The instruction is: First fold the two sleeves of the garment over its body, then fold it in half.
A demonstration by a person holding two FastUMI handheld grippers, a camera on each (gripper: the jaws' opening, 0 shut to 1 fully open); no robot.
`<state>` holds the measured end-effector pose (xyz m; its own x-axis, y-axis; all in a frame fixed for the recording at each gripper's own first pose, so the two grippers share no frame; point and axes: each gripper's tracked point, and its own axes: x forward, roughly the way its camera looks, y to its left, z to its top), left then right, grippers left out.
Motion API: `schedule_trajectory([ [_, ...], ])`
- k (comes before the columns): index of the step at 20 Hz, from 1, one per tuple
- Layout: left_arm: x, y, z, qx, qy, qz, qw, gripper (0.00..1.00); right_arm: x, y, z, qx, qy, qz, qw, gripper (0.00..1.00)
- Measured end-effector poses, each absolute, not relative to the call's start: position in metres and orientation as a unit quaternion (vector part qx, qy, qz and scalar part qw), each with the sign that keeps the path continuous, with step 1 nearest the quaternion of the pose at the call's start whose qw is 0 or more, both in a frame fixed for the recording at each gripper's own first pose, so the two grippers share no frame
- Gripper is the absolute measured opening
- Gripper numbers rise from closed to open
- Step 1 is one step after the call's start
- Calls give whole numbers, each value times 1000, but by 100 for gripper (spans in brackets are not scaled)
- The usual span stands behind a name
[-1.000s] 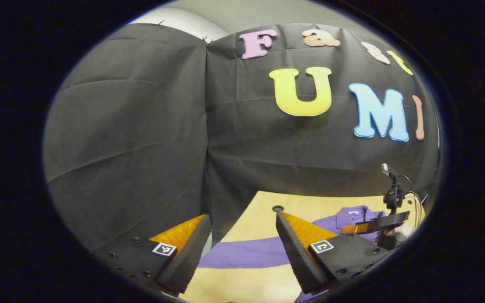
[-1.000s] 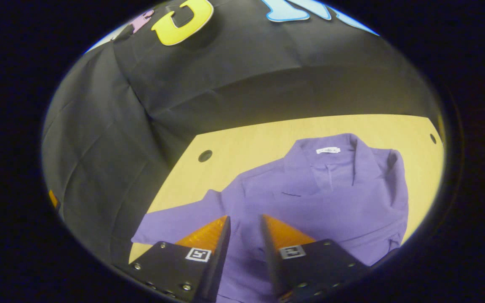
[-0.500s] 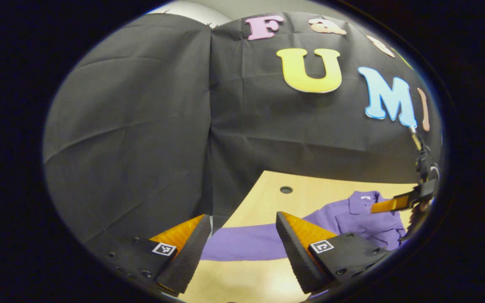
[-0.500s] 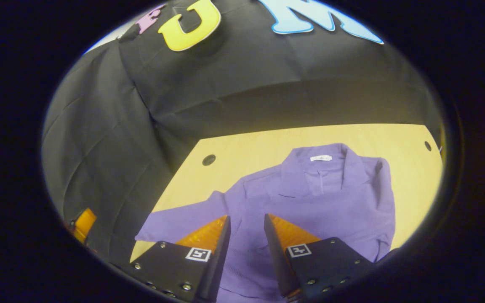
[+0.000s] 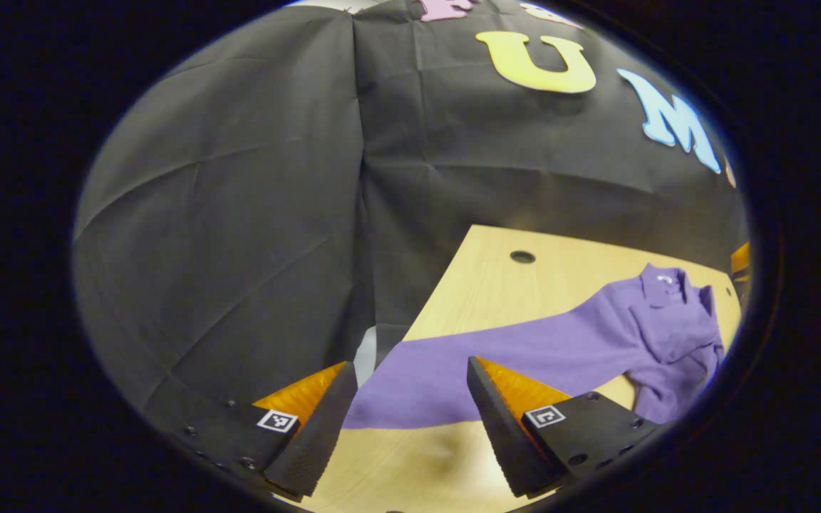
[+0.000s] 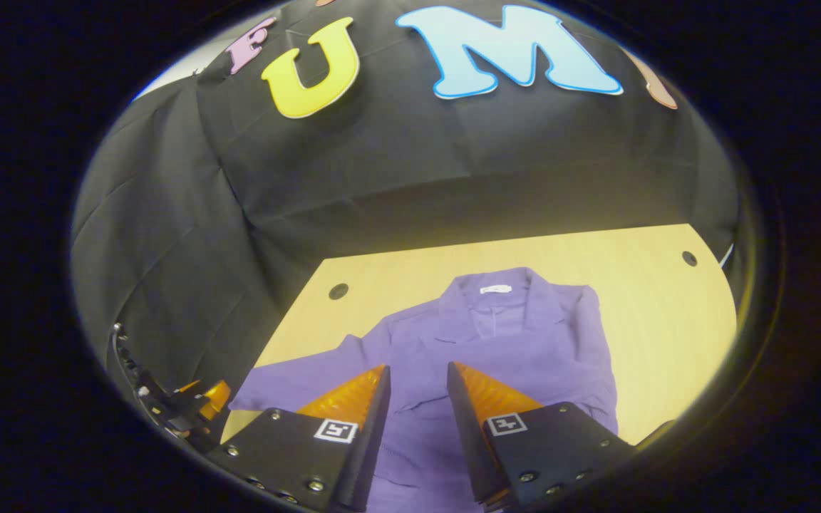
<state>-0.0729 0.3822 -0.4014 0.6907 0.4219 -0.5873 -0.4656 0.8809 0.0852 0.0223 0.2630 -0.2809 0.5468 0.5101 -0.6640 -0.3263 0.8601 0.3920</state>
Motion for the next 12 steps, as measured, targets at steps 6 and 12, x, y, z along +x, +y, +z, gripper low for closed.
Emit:
schedule_trajectory([
  [6, -78, 394, -464, -69, 368, 239, 896, 100, 5, 232, -269, 115, 409, 213, 880, 51],
  [12, -81, 395, -487, -78, 390, 236, 887, 100, 2, 202, -267, 119, 409, 182, 887, 51],
])
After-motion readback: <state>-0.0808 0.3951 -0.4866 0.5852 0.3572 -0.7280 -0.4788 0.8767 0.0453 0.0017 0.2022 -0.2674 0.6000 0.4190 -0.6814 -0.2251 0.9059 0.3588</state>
